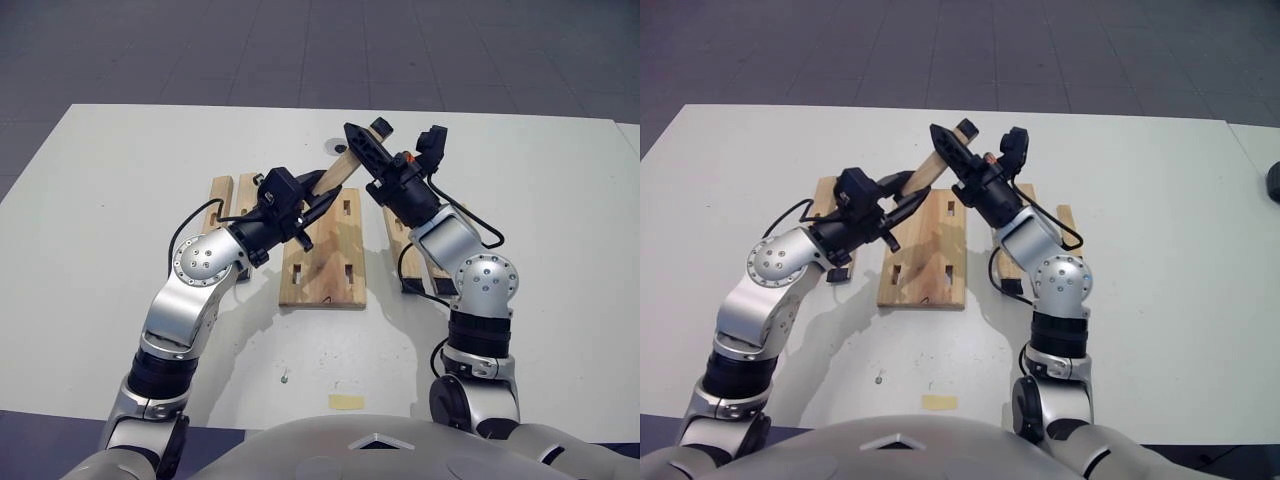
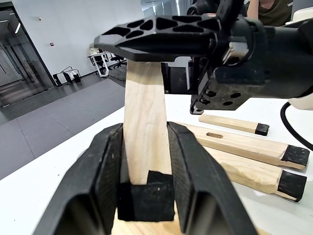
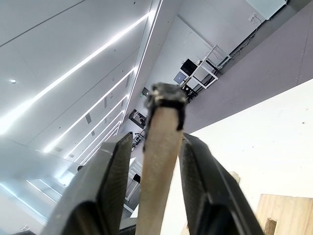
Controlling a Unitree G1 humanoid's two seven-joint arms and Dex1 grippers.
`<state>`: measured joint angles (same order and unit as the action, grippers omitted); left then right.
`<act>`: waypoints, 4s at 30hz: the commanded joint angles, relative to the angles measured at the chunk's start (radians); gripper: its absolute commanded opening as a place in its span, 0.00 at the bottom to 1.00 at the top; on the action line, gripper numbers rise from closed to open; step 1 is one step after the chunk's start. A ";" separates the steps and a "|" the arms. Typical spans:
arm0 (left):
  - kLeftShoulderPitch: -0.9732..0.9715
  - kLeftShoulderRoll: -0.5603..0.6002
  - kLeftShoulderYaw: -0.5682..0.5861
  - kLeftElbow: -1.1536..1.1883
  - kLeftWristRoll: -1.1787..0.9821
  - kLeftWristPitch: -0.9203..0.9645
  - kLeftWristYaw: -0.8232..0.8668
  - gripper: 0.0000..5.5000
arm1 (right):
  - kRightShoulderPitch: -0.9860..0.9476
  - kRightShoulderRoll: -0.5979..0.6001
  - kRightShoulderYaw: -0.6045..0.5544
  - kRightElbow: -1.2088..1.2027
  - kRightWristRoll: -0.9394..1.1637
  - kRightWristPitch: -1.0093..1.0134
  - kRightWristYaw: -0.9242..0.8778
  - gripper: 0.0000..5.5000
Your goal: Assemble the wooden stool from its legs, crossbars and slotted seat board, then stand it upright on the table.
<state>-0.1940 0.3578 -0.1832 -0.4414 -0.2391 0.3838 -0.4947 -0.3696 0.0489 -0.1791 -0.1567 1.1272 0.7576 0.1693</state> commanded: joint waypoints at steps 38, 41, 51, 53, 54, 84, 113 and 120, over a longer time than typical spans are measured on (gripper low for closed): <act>-0.034 -0.127 0.407 0.041 -0.141 0.192 0.403 0.98 | 0.251 -0.094 -0.076 0.011 -0.455 -0.309 -0.092 0.07; -0.032 -0.134 0.399 0.041 -0.142 0.193 0.402 0.98 | 0.234 -0.072 -0.082 0.025 -0.450 -0.328 -0.097 0.07; -0.043 -0.132 0.378 0.054 -0.133 0.182 0.392 0.98 | 0.190 -0.075 -0.075 0.110 -0.527 -0.378 -0.087 0.07; -0.038 -0.131 0.373 0.056 -0.128 0.178 0.392 0.98 | 0.188 -0.077 -0.071 0.118 -0.548 -0.393 -0.085 0.07; -0.035 -0.132 0.372 0.054 -0.127 0.177 0.393 0.98 | 0.187 -0.079 -0.067 0.119 -0.560 -0.398 -0.087 0.07; -0.031 -0.092 0.358 0.022 -0.084 0.178 0.377 0.98 | 0.240 -0.168 0.081 0.234 -0.886 -0.721 0.021 0.07; -0.051 -0.140 0.342 0.070 -0.056 0.115 0.403 0.98 | -0.143 -0.180 0.050 0.178 -0.821 -0.631 0.030 0.79; -0.032 -0.169 0.329 0.067 -0.040 0.099 0.428 0.98 | -0.192 -0.186 0.081 0.395 -0.855 -0.634 0.092 0.98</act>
<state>-0.2331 0.1996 0.1571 -0.3698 -0.2942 0.4856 -0.0726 -0.5475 -0.1294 -0.1075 0.1970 0.2937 0.1222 0.2455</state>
